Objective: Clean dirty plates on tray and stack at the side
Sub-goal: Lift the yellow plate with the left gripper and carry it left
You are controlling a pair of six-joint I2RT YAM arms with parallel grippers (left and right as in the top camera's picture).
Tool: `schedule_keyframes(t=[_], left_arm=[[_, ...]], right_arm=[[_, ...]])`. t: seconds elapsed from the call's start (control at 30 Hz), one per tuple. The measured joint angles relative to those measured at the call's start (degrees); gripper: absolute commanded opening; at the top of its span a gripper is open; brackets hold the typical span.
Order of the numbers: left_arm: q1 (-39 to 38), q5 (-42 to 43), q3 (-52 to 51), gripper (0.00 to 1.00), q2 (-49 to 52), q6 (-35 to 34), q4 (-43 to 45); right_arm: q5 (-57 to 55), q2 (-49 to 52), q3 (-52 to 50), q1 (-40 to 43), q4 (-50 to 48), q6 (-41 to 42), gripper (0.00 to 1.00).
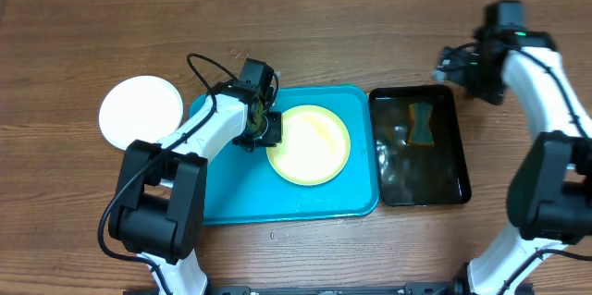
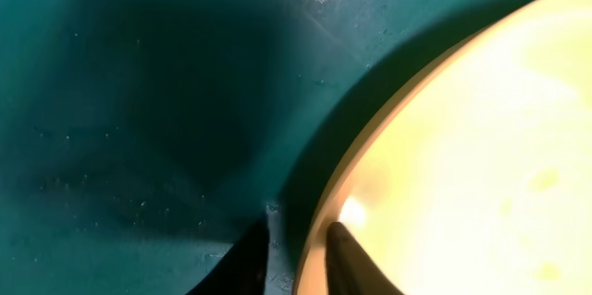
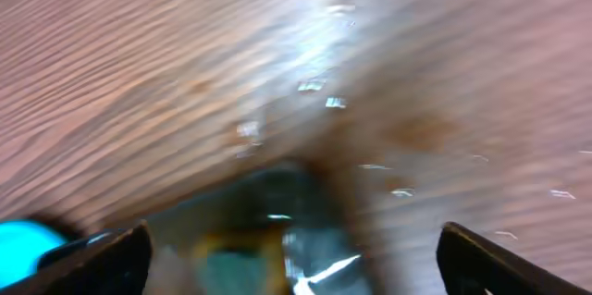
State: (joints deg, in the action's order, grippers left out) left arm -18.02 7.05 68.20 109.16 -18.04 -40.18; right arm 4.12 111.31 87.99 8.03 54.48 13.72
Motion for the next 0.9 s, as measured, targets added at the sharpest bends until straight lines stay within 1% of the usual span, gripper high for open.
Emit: schedule_keyframes(t=[0.2, 0.33, 0.43, 0.57, 0.77, 0.9], left_arm=[[0.0, 0.9, 0.0, 0.04, -0.4, 0.0, -0.1], [0.0, 0.8, 1.8, 0.04, -0.4, 0.5, -4.6], [0.0, -0.3, 5.2, 0.04, -1.2, 1.6, -8.6], [0.0, -4.3, 10.7, 0.04, -4.4, 2.0, -12.7], [-0.1, -6.7, 19.5, 0.04, -7.6, 2.0, -15.2], [-2.3, -8.8, 23.5, 0.04, -7.5, 2.0, -15.0]], right_arm=[[-0.1, 0.0, 0.0, 6.6, 0.2, 0.7, 1.0], [-0.1, 0.0, 0.0, 8.0, 0.2, 0.9, 1.0], [-0.1, 0.0, 0.0, 8.4, 0.1, 1.0, 1.0], [0.0, 0.0, 0.0, 8.4, 0.2, 1.1, 1.0], [0.0, 0.0, 0.0, 8.4, 0.2, 1.1, 1.0], [-0.1, 0.0, 0.0, 8.4, 0.2, 1.1, 1.0]])
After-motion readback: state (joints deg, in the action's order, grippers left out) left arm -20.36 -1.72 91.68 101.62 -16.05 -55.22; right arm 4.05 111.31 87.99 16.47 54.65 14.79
